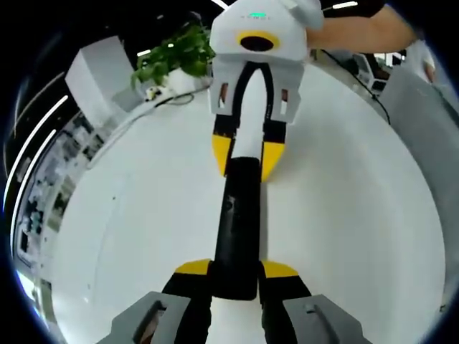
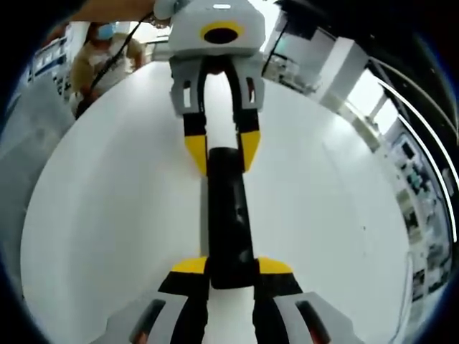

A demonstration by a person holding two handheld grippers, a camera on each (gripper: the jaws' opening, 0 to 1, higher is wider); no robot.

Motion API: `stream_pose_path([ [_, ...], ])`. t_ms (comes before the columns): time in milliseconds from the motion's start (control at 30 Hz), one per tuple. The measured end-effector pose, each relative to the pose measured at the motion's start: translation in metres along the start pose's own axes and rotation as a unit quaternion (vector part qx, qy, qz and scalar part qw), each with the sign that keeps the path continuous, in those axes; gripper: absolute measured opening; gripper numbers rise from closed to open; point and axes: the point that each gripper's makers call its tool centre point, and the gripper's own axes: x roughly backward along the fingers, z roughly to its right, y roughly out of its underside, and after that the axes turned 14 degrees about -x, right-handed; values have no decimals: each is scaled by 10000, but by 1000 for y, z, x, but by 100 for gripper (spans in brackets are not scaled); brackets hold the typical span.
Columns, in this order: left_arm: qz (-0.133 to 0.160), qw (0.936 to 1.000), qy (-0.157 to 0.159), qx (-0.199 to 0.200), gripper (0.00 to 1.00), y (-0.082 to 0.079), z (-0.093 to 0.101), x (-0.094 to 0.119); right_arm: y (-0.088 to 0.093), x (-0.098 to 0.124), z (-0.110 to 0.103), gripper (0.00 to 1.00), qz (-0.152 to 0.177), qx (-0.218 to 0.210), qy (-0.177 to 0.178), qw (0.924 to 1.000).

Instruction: Press the specified remote control buttons in sequence, fully releasing each button before pressing the next.

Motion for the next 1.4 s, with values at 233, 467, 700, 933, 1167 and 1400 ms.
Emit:
stream_pose_path([
  [233,10,10000,39,22,24,0,-1,-2,1,0,2,20,1,-32,-18,10000],
  [467,9,10000,81,20,24,0,-2,-5,3,-1,3,20,8,-75,-51,10000],
  [700,21,9999,88,46,24,2,-5,-5,3,-1,5,20,33,-100,-64,9999],
  [933,67,9998,123,109,24,2,-6,-5,2,-2,6,20,79,-149,-127,9998],
  [1167,142,9995,215,154,24,3,-5,-6,2,-3,7,20,104,-208,-254,9994],
  [1400,242,9988,317,277,24,3,-4,-6,2,-4,7,20,105,-272,-360,9989],
])
